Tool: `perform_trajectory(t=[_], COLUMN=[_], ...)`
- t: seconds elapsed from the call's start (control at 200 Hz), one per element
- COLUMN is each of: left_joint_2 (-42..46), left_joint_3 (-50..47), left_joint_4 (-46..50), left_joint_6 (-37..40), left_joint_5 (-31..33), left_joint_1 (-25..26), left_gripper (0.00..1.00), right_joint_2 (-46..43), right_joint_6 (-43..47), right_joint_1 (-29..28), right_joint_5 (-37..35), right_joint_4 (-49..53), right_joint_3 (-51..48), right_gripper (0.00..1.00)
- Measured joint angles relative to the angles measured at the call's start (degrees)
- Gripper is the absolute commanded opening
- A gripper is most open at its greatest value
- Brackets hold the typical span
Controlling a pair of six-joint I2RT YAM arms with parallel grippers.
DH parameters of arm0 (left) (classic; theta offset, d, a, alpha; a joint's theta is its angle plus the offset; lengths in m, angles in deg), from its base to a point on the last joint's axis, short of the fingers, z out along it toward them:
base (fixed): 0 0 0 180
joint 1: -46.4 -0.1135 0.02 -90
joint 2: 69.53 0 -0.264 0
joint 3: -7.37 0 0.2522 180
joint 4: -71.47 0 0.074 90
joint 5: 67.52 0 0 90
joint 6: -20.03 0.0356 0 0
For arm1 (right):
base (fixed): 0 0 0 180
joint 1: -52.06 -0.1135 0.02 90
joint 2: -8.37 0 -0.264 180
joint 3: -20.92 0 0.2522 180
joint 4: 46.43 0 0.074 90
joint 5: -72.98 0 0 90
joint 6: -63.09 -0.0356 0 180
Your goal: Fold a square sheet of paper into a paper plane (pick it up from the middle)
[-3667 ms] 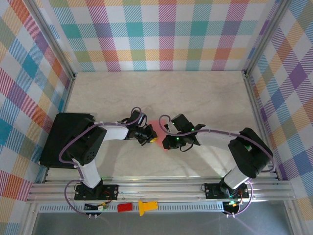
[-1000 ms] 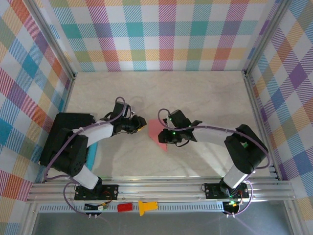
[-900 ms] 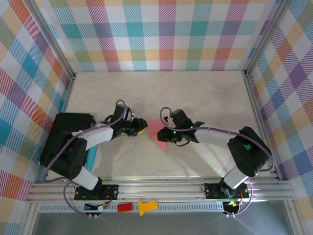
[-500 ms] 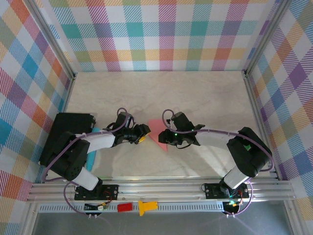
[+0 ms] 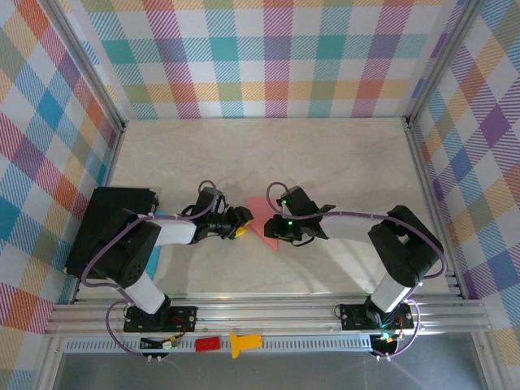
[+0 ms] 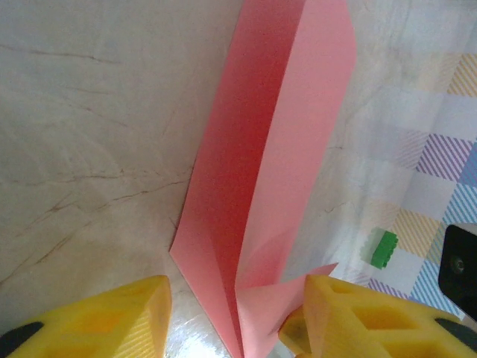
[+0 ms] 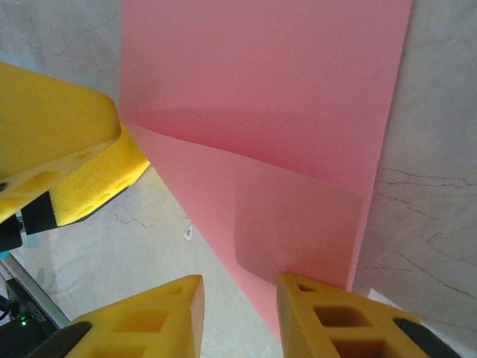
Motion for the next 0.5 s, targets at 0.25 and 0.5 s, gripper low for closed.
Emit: perform_trajectory(t=[0.25, 0.5], left_joint_2=[-2.21, -4.07], left_joint_3=[0.33, 1.05], left_joint_4=[-2.19, -4.31], left_joint_6=[0.92, 4.63], left_joint_5=[-2.91, -6.69], left_joint_1=[0.17, 0.17], left_gripper=[0.4, 0.42], right_joint_2=[0.0, 0.0], right_joint_6=[0.02, 0.04], right_joint_1=[0.0, 0.04], right_joint_5=[-0.15, -1.55], right_joint_4=[0.24, 0.85], right_joint_3=[0.0, 0.09], right_gripper=[0.29, 0.24])
